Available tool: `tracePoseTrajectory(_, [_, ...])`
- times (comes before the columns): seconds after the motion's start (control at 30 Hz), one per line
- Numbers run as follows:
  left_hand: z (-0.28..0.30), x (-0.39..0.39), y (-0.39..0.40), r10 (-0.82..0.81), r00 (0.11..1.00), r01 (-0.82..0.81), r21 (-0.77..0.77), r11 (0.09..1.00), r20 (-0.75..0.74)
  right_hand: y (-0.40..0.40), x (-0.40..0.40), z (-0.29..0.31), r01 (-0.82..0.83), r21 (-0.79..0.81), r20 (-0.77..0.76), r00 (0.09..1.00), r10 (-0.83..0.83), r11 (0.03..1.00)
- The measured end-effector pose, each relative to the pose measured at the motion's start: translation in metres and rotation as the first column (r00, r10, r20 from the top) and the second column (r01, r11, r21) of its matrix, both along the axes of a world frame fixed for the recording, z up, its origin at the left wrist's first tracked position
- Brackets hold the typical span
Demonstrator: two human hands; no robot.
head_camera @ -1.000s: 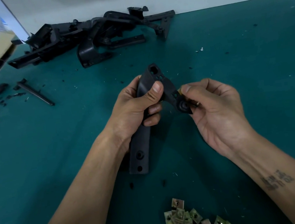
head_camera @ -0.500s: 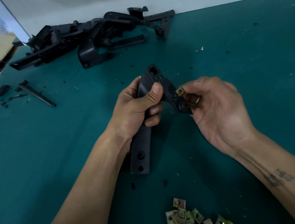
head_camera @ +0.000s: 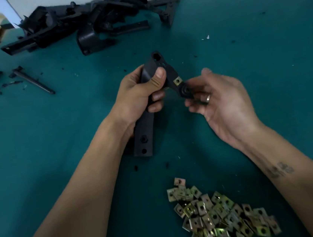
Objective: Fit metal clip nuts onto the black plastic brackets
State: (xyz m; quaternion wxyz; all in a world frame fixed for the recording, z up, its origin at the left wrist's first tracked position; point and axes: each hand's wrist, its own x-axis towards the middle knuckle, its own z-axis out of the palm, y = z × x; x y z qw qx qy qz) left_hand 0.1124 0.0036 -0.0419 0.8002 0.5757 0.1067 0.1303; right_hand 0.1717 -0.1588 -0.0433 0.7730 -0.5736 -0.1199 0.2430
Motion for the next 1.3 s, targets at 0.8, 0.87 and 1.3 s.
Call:
tracePoseTrajectory(0.8, [0.0,-0.002,0.0,-0.09,0.996,0.086,-0.121,0.989,-0.026,-0.06,-0.039,0.007,-0.397,-0.679,0.417,0.483,0.77,0.618])
tracePoseTrajectory(0.87, [-0.001,-0.002,0.001,-0.094,0.995,0.091,-0.123,0.988,-0.02,-0.063,-0.038,0.008,-0.37,-0.703,0.424,0.467,0.776,0.607])
tracePoseTrajectory(1.3, [-0.006,0.001,0.004,-0.106,0.994,0.105,-0.106,0.989,-0.002,-0.062,-0.037,0.005,-0.388,-0.568,0.447,0.595,0.668,0.726])
